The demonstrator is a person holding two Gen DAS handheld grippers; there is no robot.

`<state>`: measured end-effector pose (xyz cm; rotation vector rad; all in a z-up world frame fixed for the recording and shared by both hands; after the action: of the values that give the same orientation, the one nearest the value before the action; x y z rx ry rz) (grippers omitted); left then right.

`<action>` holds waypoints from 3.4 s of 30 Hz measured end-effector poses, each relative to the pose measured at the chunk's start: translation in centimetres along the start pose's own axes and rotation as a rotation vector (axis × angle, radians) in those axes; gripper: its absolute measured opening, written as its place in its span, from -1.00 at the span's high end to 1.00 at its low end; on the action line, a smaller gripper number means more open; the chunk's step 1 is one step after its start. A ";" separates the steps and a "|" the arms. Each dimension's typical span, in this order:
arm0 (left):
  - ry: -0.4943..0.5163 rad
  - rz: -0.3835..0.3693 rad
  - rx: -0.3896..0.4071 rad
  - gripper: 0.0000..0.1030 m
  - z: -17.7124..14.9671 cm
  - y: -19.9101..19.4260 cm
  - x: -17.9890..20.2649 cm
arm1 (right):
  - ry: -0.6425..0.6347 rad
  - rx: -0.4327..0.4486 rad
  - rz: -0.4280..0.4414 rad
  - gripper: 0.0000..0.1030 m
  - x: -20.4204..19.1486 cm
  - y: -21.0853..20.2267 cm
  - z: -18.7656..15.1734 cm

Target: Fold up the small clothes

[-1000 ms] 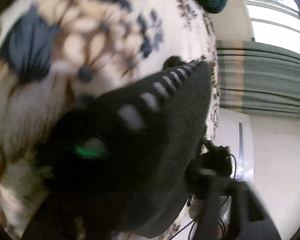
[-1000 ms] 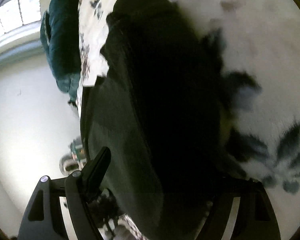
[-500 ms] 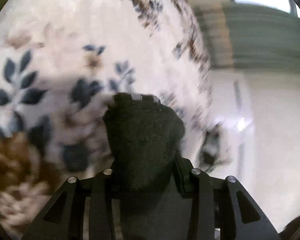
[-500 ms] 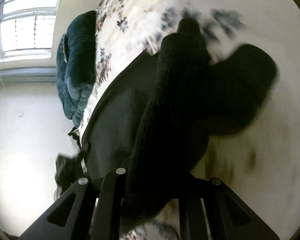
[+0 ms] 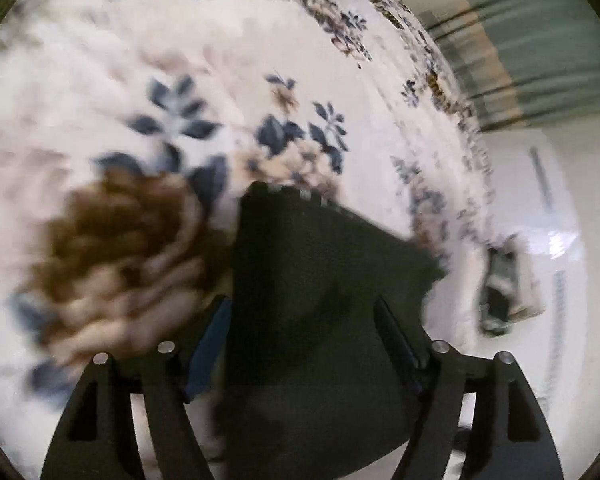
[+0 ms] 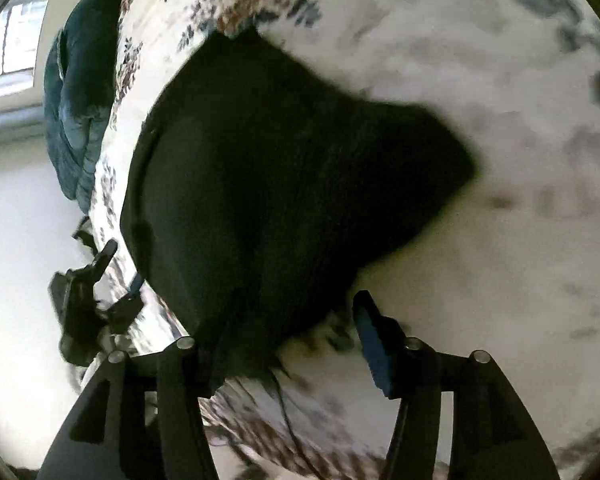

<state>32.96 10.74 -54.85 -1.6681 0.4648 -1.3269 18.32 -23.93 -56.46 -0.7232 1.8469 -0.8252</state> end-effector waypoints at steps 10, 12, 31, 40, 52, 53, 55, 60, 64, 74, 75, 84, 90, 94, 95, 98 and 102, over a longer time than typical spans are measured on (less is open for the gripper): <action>-0.111 0.167 -0.111 -0.39 -10.2 0.7 -7.0 | -0.019 0.068 -0.112 -0.15 0.6 -8.7 1.7; -0.098 0.206 -0.122 -0.39 -10.6 2.0 -8.1 | -0.058 0.089 -0.140 -0.15 -0.5 -8.5 4.4; -0.238 0.207 -0.052 -0.93 -6.6 3.4 -7.9 | -0.371 0.182 -0.188 0.90 -12.0 0.2 21.0; -0.107 0.113 0.081 -0.65 6.7 3.1 -3.3 | -0.301 0.204 -0.225 0.91 -12.5 -2.1 23.8; -0.067 0.090 -0.020 0.72 9.8 6.8 -3.3 | -0.238 0.040 -0.328 0.91 -9.2 1.6 25.0; -0.056 0.096 -0.021 0.72 9.6 6.3 -3.0 | -0.211 0.001 -0.300 0.89 -8.9 1.8 24.8; -0.027 0.115 -0.014 0.58 9.3 5.7 -2.2 | -0.170 -0.036 -0.254 0.70 -8.4 1.2 24.0; -0.012 0.091 0.052 -0.20 6.6 2.5 -1.6 | -0.176 -0.061 -0.253 0.06 -5.6 -3.1 18.5; -0.020 0.126 0.061 -0.20 3.6 1.4 -1.9 | -0.190 -0.145 -0.302 0.06 -2.5 -2.2 12.6; -0.059 0.160 0.000 -0.20 -1.6 2.9 -2.6 | -0.227 0.031 -0.408 0.97 0.0 -2.3 8.4; -0.062 0.162 -0.001 -0.20 -2.0 3.0 -2.7 | -0.209 0.059 -0.415 0.97 0.6 -3.4 8.4; -0.103 0.028 -0.031 -0.25 -2.1 4.7 -3.4 | -0.145 -0.086 -0.213 0.79 2.0 -1.7 9.7; -0.072 -0.132 -0.043 -0.63 -0.3 7.3 -2.7 | -0.189 -0.193 0.074 -0.35 0.2 3.4 14.5; -0.041 -0.177 -0.033 -0.75 0.7 7.7 -1.5 | -0.288 -0.282 0.167 -0.62 -2.4 5.5 14.3; -0.021 -0.185 -0.026 -0.75 0.9 7.7 -0.9 | -0.303 -0.300 0.197 -0.62 -3.0 5.6 14.1; 0.001 -0.238 -0.008 -0.55 1.3 7.5 0.6 | -0.369 -0.364 0.228 -0.61 -5.4 7.2 12.2; -0.005 -0.233 -0.008 0.39 1.7 7.3 0.9 | -0.399 -0.362 0.151 -0.31 -6.6 10.6 10.8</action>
<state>36.55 7.08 -60.39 -1.7733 0.2788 -1.4900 29.39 -14.99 -64.91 -0.8886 1.6720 -0.2240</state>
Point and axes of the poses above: each gripper's, at about its wrist camera, not at the fingertips, and y roughly the way its jaws point, x to its right, z to its top, the point moved 9 cm from there along y, roughly the way its jaws point, and after that the axes turned 10 degrees about -x, right-handed, at the moved point
